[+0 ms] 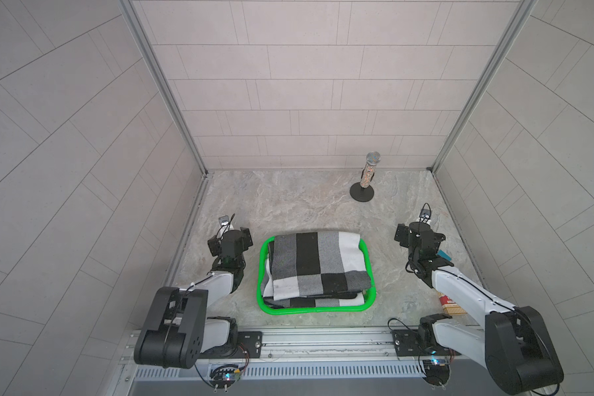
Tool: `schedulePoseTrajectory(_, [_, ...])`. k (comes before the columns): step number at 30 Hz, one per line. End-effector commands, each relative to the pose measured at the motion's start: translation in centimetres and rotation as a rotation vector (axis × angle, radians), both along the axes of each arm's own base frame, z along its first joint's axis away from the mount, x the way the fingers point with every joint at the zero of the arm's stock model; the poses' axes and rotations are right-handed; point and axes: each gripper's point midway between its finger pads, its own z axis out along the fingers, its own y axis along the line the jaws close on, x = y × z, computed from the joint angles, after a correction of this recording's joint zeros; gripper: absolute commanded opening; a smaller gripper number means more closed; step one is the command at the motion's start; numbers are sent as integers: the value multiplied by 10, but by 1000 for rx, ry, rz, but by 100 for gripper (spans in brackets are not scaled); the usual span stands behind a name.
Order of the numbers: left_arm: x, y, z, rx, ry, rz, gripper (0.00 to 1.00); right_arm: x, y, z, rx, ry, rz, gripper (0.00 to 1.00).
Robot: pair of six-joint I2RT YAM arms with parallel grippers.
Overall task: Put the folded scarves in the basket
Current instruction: Reset both arms
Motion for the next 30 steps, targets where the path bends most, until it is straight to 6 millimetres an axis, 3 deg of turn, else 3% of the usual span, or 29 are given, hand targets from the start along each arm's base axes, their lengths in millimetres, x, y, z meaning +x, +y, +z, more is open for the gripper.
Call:
schedulePoseTrajectory(1, [14, 6, 22, 59, -85, 39, 100, 7, -6, 7, -57, -56, -11, 100])
schedulePoseTrajectory(7, [28, -2, 0, 59, -64, -6, 100, 13, -16, -13, -63, -53, -18, 100])
schedulePoseTrajectory(14, [30, -7, -2, 57, -80, -40, 100, 26, -16, -7, -90, -148, 14, 100])
schedulePoseTrajectory(20, [39, -12, -5, 58, -37, -73, 100, 27, -10, -23, -79, -196, 69, 100])
schedulePoseTrajectory(22, [39, -22, -6, 55, -44, -138, 100, 25, -12, -30, -74, -202, 62, 100])
schedulePoseTrajectory(24, [36, -32, -4, 57, -63, -208, 100, 25, -11, -23, -95, -270, 66, 100])
schedulePoseTrajectory(27, [32, -39, 2, 57, -91, -253, 100, 24, -11, -26, -79, -225, 63, 100])
schedulePoseTrajectory(30, [32, -30, -3, 51, -72, -198, 100, 32, -11, -28, -85, -220, 69, 100])
